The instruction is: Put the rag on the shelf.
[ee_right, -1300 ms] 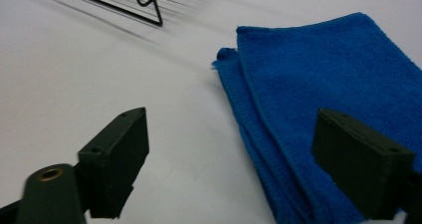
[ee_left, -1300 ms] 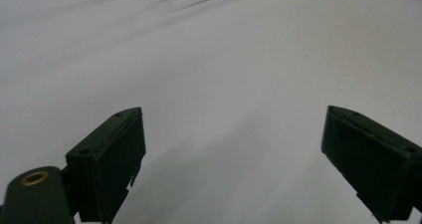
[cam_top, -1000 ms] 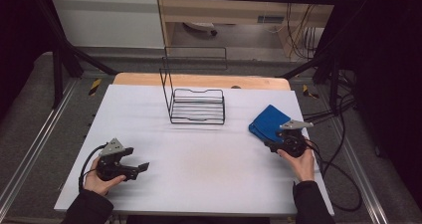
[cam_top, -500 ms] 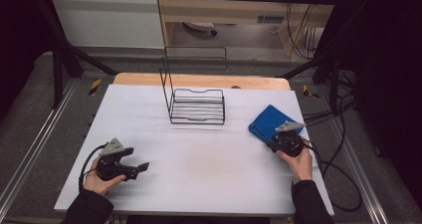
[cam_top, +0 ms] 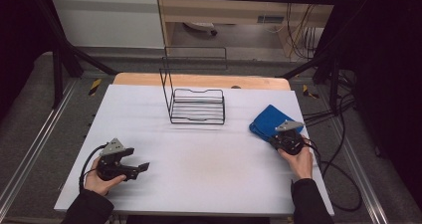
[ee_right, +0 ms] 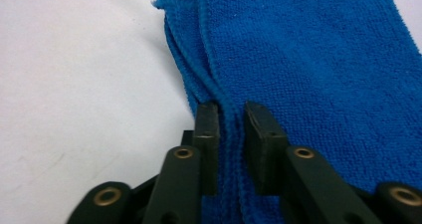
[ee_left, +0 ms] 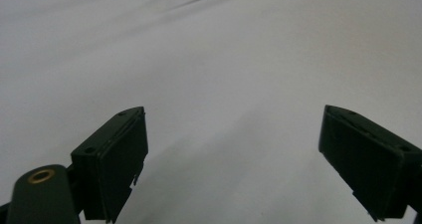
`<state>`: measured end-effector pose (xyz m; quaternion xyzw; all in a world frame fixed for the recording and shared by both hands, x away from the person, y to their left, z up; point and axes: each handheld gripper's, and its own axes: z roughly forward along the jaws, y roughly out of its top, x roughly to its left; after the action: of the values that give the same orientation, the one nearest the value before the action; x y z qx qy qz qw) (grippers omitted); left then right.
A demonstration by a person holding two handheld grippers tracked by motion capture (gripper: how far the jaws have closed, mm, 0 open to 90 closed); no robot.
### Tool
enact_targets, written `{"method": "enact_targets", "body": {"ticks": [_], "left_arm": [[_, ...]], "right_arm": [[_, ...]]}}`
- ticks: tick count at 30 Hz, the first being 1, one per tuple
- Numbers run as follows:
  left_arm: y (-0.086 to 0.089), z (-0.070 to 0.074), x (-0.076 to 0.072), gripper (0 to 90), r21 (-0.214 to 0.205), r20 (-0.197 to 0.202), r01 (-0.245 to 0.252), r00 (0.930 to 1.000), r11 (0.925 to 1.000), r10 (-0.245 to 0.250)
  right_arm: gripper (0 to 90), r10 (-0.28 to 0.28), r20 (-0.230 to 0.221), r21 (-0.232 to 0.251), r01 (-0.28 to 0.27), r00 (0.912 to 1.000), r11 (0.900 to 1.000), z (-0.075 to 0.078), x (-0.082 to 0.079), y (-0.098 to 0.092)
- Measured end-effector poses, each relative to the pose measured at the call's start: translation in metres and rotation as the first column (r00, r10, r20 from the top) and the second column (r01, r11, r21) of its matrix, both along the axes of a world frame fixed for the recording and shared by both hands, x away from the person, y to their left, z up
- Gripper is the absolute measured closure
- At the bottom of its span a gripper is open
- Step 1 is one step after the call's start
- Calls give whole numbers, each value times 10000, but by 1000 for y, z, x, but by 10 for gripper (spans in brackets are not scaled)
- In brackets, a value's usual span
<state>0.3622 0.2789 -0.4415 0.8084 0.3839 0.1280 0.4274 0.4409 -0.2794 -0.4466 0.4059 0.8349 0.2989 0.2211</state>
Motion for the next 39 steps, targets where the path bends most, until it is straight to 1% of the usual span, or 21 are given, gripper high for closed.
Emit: {"method": "enact_targets", "body": {"ticks": [5,7,10,15,20,25,30,32,33,35,36,39], "left_arm": [[0,0,0,120,2,-10,11,10000,10000,-11],[0,0,0,121,2,-17,8,10000,10000,-8],[0,0,0,121,-3,-23,14,10000,10000,-14],[0,0,1,122,3,-23,11,10000,10000,-11],[0,0,0,122,-3,-11,13,10000,10000,-13],[0,0,0,122,0,-9,11,10000,10000,-11],[0,0,0,122,3,0,6,10000,10000,-6],[0,0,0,122,-9,9,3,10000,10000,-3],[0,0,0,122,-9,9,3,10000,10000,-3],[0,0,0,122,-15,-9,-5,10000,10000,5],[0,1,0,122,5,0,9,10000,10000,-9],[0,1,0,122,5,7,4,10000,10000,-4]], "right_arm": [[825,84,58,-165,-83,9999,9998,0,1,0],[838,27,-19,-170,-27,10000,9999,1,1,1],[852,-158,-105,3,158,9998,9999,2,1,1],[858,-291,2,225,291,9996,9993,6,-1,1],[858,-329,40,563,327,9994,9979,13,-5,5],[858,-294,-138,1001,306,9995,9945,20,-9,10],[858,-191,-354,1556,244,9992,9875,26,-14,16],[857,-123,-444,1894,205,9989,9817,27,-17,19],[858,-83,-466,1988,174,9989,9799,27,-19,21],[857,-19,-550,2013,130,9985,9794,28,-22,26],[858,105,-498,2061,0,9987,9785,28,-24,28],[857,329,-605,2118,-194,9976,9771,29,-30,37]]}}
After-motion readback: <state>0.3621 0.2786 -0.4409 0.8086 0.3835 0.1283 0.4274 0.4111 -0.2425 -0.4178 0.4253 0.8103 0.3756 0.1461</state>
